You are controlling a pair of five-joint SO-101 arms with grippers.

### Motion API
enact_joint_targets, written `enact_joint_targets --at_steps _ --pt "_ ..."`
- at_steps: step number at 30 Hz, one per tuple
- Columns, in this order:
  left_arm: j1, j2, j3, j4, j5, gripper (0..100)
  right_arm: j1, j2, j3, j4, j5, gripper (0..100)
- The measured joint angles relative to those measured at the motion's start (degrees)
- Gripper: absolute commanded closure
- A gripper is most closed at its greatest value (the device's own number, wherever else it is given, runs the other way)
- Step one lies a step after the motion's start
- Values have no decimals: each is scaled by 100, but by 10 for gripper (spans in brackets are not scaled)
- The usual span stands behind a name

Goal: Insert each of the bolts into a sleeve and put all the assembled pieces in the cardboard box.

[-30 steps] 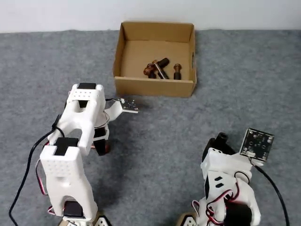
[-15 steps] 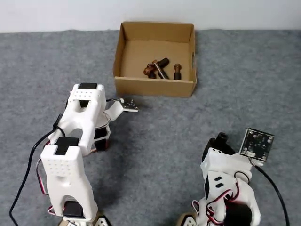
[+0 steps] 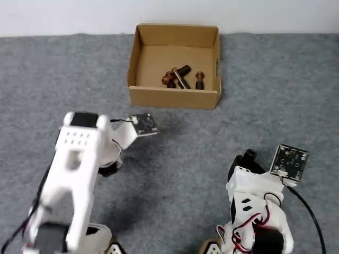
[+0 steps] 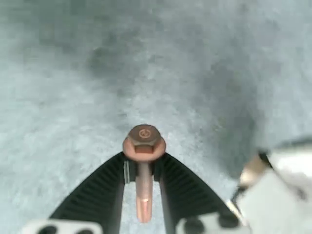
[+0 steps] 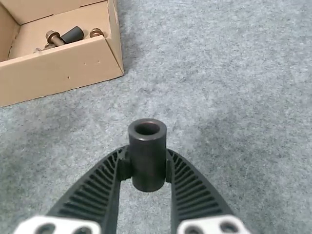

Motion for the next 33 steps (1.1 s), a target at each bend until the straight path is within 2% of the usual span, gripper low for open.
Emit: enact_joint_targets --at_steps 7,11,14,21,26,33 --pt "26 -1582 229 -475 2084 992 -396 0 0 0 0 991" --pt "105 -1723 264 -413 2611 993 -712 0 0 0 0 991" --pt "422 -1776 264 -149 2892 994 -1002 0 0 -18 0 991" --pt "738 -1793 264 26 4035 994 -1653 0 -9 -53 0 991" --pt "738 -2330 440 -44 4387 995 -1688 0 -9 -53 0 991" --pt "738 -4352 1811 -703 4448 995 -1785 -70 -237 -53 0 991"
